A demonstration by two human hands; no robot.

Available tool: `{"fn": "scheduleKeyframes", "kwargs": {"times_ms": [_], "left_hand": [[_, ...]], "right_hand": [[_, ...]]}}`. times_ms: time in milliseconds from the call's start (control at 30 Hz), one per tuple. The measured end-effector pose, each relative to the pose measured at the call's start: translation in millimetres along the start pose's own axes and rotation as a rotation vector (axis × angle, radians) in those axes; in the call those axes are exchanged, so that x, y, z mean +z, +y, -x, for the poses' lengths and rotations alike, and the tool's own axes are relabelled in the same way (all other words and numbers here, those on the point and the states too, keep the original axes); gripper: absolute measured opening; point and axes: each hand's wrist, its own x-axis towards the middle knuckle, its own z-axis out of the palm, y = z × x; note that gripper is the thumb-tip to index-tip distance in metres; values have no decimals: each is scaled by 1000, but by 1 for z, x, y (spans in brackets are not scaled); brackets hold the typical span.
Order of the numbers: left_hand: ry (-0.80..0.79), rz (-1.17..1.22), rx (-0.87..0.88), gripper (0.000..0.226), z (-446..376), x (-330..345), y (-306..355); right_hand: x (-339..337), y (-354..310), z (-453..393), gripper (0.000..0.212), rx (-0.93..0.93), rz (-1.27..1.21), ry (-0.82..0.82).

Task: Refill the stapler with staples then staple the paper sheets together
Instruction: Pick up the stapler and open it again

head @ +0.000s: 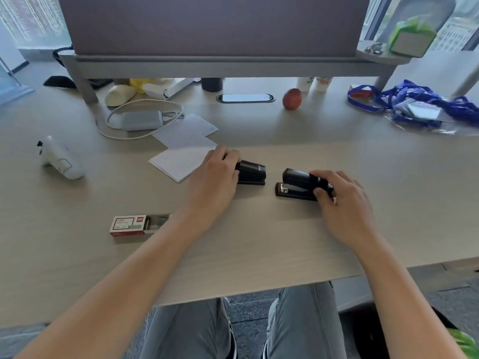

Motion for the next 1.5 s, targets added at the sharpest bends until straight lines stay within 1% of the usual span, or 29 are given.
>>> {"fn": "scheduleKeyframes", "kwargs": {"times_ms": [67,167,233,300,367,433,467,533,667,833,967,1067,1167,1233,1333,1500], "left_hand": [[-2,-14,3,18,-2,1,2],[24,-99,72,29,6,-1,8],[62,-64,82,30,21,-7,13],[54,27,33,29,43,-14,15],[-31,111,-46,27,68,-22,14],[-96,144,-109,13,90,-27,13],[-93,132,-125,5,99,-28,14],[-58,61,-144,2,110,-29,14],[13,12,-188,11,116,-25,8],[33,50,-220,13,118,-24,8],[39,77,-240,15,120,-24,8],[49,73,-215,17,121,-24,8],[45,89,-215,11,120,-24,8],[49,94,-220,8,120,-24,7],[59,95,-221,13,119,-22,6],[72,91,-198,8,118,-18,2]], "right_hand": [[1,-5,12,37,-16,-6,-9],[6,-19,24,37,-72,-26,-27],[11,-29,28,38,-97,-57,-50],[17,-39,31,37,-125,-81,-71],[24,-50,35,37,-159,-89,-84],[30,-64,39,37,-191,-91,-104],[34,-70,42,38,-211,-88,-115],[37,-82,46,39,-251,-77,-136],[33,-98,49,41,-291,-22,-173],[28,-110,42,40,-344,96,-230],[35,-107,43,44,-426,101,-195],[46,-101,49,42,-431,37,-104],[54,-99,49,42,-434,51,-46],[55,-99,49,40,-445,86,-31],[55,-100,49,40,-471,125,-17],[58,-100,49,40,-465,149,21]]}}
